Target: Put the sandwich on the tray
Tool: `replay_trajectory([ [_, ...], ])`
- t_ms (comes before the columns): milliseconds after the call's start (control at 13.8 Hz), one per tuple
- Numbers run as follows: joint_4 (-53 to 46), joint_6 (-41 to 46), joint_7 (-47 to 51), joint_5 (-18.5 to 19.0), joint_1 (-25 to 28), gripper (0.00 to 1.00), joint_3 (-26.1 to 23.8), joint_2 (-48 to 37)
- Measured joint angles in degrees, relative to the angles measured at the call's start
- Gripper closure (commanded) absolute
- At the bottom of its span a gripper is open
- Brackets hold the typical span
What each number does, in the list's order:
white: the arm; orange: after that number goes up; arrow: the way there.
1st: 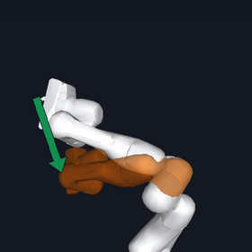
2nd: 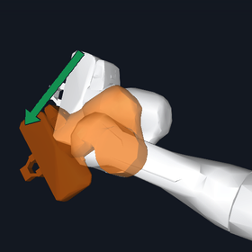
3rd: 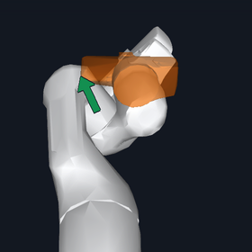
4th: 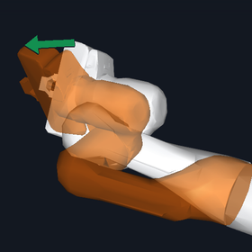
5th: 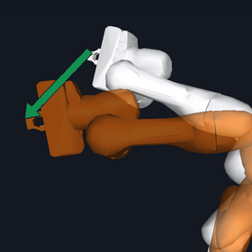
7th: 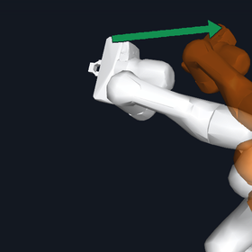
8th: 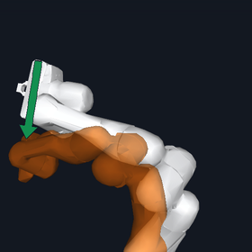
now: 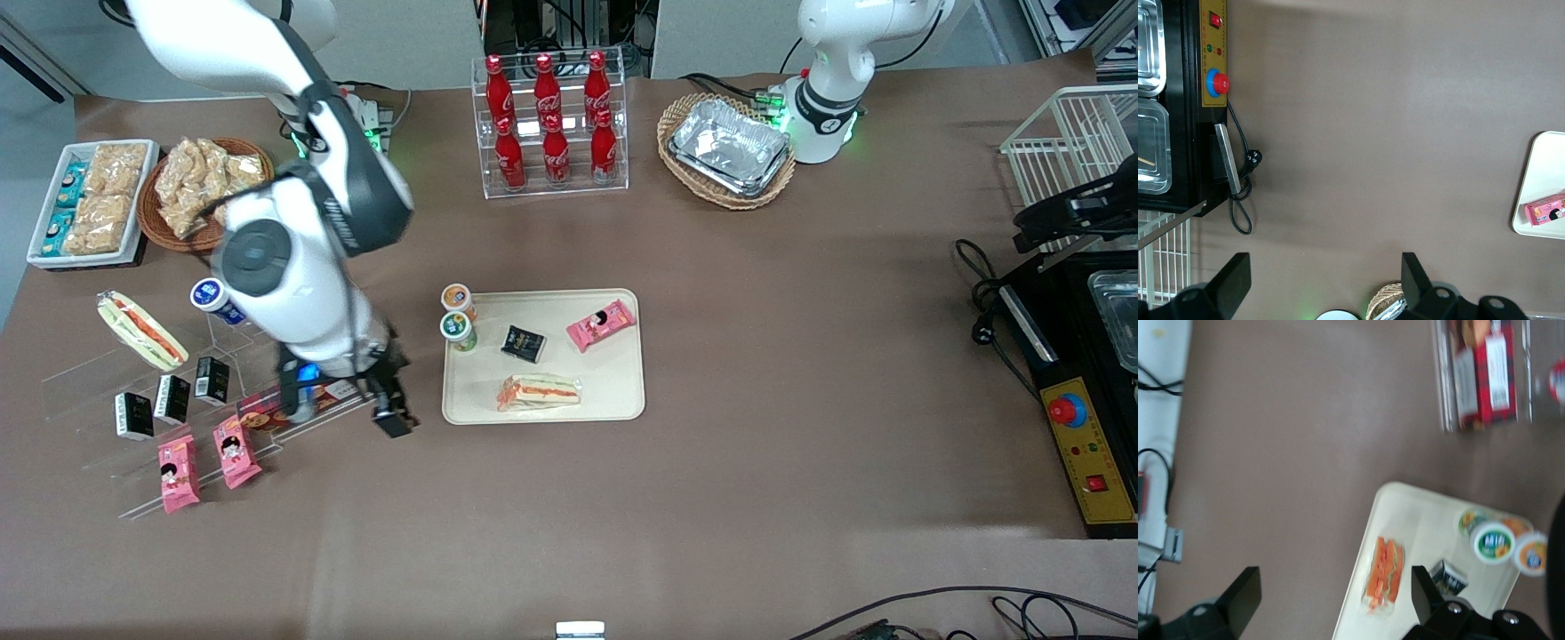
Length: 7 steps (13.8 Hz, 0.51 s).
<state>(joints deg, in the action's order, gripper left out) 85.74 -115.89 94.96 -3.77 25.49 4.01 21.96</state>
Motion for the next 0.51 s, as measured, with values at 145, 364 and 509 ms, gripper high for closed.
replay_trajectory([
  [145,0.0,1.9,-11.3,0.0,-3.7,0.0,0.0,-1.7],
  [364,0.0,4.2,-27.2,-0.1,-9.4,0.0,0.1,-4.0],
  [509,0.0,6.2,-39.8,0.0,-13.4,0.0,0.2,-5.3],
])
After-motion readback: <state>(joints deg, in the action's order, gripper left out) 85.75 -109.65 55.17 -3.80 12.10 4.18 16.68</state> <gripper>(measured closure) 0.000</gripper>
